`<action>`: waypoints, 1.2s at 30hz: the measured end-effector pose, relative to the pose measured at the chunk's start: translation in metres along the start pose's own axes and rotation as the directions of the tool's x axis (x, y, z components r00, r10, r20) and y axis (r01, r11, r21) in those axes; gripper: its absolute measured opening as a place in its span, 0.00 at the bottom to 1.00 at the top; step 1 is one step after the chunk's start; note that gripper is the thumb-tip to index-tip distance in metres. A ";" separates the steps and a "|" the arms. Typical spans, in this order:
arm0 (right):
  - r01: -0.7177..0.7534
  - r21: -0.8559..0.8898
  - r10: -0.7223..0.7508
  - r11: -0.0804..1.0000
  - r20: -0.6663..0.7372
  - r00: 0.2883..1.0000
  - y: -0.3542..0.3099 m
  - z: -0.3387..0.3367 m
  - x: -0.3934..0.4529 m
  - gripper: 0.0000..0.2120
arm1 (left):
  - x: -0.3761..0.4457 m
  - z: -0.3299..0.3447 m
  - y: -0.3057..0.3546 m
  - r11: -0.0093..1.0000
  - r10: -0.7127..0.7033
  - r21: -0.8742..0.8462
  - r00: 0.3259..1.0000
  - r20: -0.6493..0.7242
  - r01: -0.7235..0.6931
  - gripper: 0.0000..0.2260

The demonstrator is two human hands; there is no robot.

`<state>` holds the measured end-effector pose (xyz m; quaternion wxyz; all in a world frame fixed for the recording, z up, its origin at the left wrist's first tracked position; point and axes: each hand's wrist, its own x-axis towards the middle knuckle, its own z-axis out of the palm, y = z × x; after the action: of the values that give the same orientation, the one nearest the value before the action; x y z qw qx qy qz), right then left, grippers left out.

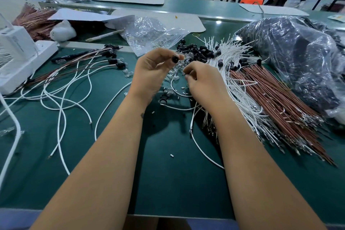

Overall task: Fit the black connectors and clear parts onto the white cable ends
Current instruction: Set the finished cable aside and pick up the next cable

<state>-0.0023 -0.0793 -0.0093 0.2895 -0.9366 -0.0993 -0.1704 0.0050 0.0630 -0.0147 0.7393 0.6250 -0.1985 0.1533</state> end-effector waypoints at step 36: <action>-0.153 0.441 0.145 0.885 0.051 0.988 -0.002 0.003 0.002 0.03 | -0.004 -0.003 -0.011 0.615 0.006 0.788 1.000 0.022 -0.021 0.06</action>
<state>0.0001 -0.0758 -0.0102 0.5066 -0.8522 -0.0656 -0.1131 0.0071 0.0640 -0.0265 0.3873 0.8857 -0.1221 0.2252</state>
